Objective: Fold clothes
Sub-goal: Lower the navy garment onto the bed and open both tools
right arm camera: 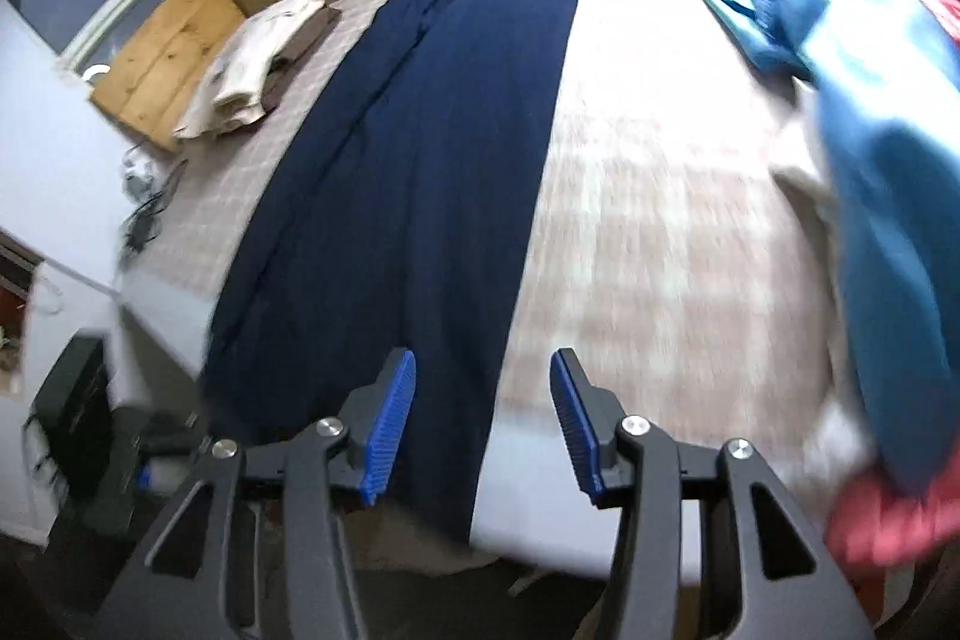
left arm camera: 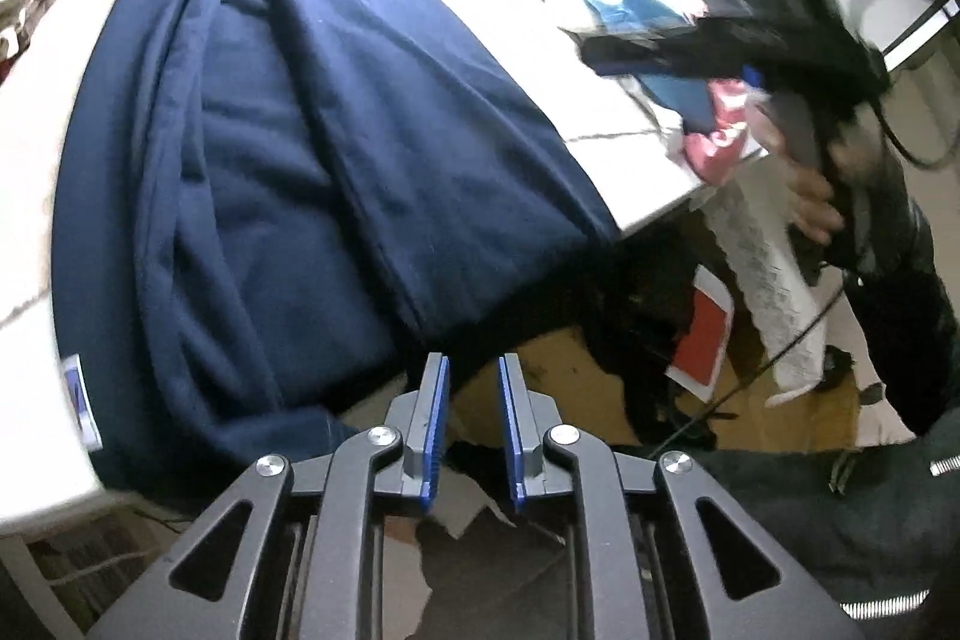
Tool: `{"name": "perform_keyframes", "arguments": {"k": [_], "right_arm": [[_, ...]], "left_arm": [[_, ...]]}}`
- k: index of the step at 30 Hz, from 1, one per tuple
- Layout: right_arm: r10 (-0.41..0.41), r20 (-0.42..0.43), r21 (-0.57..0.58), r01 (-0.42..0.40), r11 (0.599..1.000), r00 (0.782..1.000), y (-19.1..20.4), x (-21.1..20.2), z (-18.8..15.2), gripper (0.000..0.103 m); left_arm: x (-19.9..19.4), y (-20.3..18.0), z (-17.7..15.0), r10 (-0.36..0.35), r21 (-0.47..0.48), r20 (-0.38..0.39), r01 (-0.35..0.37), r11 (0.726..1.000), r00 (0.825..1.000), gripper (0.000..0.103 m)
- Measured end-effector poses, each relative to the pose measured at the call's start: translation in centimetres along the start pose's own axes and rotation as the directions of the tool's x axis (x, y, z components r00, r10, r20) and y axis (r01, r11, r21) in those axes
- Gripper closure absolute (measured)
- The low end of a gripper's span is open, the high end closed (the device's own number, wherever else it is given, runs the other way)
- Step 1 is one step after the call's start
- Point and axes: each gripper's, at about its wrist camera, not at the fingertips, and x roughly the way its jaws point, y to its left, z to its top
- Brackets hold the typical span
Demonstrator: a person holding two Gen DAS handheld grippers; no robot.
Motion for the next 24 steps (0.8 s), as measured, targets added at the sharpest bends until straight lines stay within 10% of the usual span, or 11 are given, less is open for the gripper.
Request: {"name": "perform_keyframes", "arguments": {"k": [8, 10, 14, 19, 24], "right_arm": [[-0.06, -0.068, -0.032, 0.058, 0.998, 0.996, 1.3, 5.4, 3.6, 0.061], [-0.052, -0.081, -0.037, 0.049, 0.998, 0.995, 1.1, 5.6, 3.8, 0.093], [-0.018, -0.06, -0.039, 0.016, 0.999, 0.998, 0.2, 3.9, 3.7, 0.1], [-0.041, -0.102, -0.034, 0.038, 0.999, 0.994, -1.0, 3.6, 3.8, 0.1], [-0.058, -0.046, -0.022, 0.057, 0.998, 0.997, -0.6, 3.2, 5.0, 0.06]], "left_arm": [[1.0, -0.2, 0.4, -0.01, -0.006, -0.009, 0.01, 1.0, 1.0, 0.087], [0.9, 0.0, 0.3, -0.016, -0.012, -0.008, 0.016, 1.0, 1.0, 0.087], [0.6, 0.1, 0.2, -0.016, -0.012, -0.006, 0.016, 1.0, 1.0, 0.087], [0.8, 0.0, 0.1, -0.031, -0.014, -0.015, 0.03, 0.999, 0.999, 0.088], [1.1, -0.1, 0.0, -0.032, -0.007, -0.029, 0.031, 0.999, 0.999, 0.088]]}}
